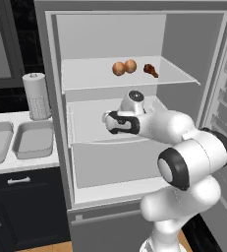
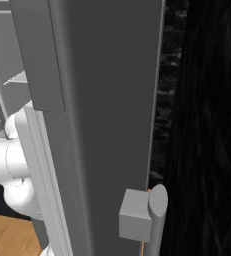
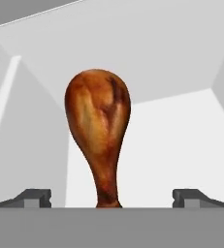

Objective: Place one onion and one chicken drumstick in each tupperware on the nearby counter, to pack two identical lunches.

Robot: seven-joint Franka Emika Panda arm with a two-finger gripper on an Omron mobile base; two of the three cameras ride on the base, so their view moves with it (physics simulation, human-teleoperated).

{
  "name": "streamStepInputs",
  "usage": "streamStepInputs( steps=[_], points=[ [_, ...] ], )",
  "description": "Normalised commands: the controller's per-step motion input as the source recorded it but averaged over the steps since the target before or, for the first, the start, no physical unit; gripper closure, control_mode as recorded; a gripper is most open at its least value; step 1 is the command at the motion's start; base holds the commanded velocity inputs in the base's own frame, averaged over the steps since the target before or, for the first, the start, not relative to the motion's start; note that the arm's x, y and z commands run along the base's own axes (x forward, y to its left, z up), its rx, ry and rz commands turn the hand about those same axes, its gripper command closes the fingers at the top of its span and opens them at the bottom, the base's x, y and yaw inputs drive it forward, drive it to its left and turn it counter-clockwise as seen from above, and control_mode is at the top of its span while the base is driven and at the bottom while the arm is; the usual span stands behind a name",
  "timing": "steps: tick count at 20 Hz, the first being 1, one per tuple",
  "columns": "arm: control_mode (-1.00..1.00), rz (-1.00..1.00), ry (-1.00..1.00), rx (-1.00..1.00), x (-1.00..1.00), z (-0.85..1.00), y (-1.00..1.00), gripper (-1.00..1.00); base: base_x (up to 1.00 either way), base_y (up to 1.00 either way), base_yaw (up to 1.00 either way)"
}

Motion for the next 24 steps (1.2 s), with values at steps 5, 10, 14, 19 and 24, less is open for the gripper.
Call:
streamStepInputs(
  steps=[5, 10, 14, 19, 24],
  points=[
    [-1.00, 0.00, 0.04, 0.00, 0.40, -0.44, 0.03, -1.00, 0.00, 0.00, 0.00],
    [-1.00, 0.00, 0.06, 0.00, 0.44, -0.52, 0.07, 1.00, 0.00, 0.00, 0.00],
    [-1.00, 0.00, 0.01, 0.00, 0.08, -0.11, 0.05, 1.00, 0.00, 0.00, 0.00],
    [-1.00, 0.00, 0.00, 0.01, -0.67, -0.01, -0.20, 1.00, 0.00, 0.00, 0.00],
    [-1.00, 0.00, -0.02, 0.03, -1.00, 0.00, -0.44, 1.00, 0.00, 0.00, 0.00]
  ],
)
